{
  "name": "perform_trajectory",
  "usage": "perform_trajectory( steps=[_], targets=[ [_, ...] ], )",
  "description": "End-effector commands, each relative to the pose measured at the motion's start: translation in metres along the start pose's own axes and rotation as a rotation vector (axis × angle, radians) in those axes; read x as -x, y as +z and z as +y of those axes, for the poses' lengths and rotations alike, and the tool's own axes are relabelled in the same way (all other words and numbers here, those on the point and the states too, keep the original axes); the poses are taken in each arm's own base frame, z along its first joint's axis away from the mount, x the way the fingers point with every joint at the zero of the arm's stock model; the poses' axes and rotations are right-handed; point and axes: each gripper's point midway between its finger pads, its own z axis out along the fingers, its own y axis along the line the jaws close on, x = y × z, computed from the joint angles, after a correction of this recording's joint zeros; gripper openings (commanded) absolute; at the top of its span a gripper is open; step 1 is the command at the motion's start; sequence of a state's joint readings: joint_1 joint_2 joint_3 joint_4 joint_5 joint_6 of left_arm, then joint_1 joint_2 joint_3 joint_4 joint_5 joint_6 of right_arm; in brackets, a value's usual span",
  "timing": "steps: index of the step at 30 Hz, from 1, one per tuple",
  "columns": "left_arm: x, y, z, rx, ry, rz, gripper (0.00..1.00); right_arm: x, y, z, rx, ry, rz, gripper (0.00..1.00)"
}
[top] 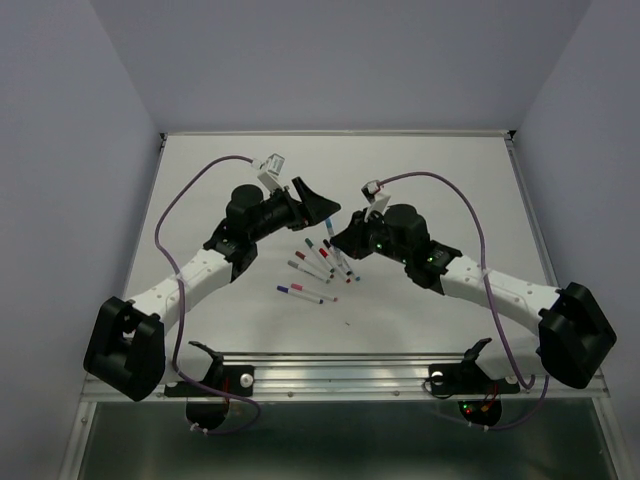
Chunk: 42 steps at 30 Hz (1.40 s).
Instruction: Open the pen caps
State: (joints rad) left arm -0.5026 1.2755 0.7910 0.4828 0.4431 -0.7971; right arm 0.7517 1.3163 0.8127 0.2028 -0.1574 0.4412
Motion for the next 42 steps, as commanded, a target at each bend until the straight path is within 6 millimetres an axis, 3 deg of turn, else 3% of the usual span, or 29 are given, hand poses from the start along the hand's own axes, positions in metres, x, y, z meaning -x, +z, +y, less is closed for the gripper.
perform_trajectory(
  steps=[1, 8, 16, 21, 25, 29, 34, 38, 41, 42],
  targets=[
    [0.007, -0.003, -0.011, -0.044, 0.029, -0.041, 0.85, 0.048, -0.001, 0.024, 0.079, -0.036, -0.133, 0.01],
    [0.006, -0.001, -0.013, -0.050, 0.030, -0.032, 0.79, 0.056, 0.000, 0.023, 0.082, -0.050, -0.158, 0.01],
    [0.006, -0.002, -0.014, -0.050, 0.035, -0.040, 0.66, 0.061, 0.007, 0.027, 0.100, -0.061, -0.155, 0.01],
    [0.009, -0.002, -0.015, -0.048, 0.035, -0.048, 0.51, 0.063, 0.011, 0.028, 0.116, -0.069, -0.146, 0.01],
    [0.012, -0.002, -0.015, -0.037, 0.034, -0.065, 0.48, 0.060, 0.012, 0.030, 0.134, -0.076, -0.132, 0.01],
    [0.012, -0.002, -0.012, -0.026, 0.034, -0.064, 0.33, 0.060, 0.011, 0.030, 0.131, -0.076, -0.134, 0.01],
    [0.010, 0.001, -0.009, -0.011, 0.031, -0.055, 0.00, 0.059, 0.011, 0.032, 0.147, -0.090, -0.126, 0.01],
    [0.015, 0.001, -0.006, 0.013, 0.011, -0.081, 0.00, 0.044, 0.013, 0.035, 0.190, -0.128, -0.071, 0.01],
    [0.027, 0.001, -0.003, 0.047, 0.000, -0.137, 0.00, 0.015, 0.014, 0.035, 0.232, -0.130, 0.047, 0.01],
    [0.032, 0.002, -0.002, 0.060, -0.003, -0.158, 0.00, -0.004, 0.016, 0.029, 0.226, -0.108, 0.112, 0.01]
  ],
)
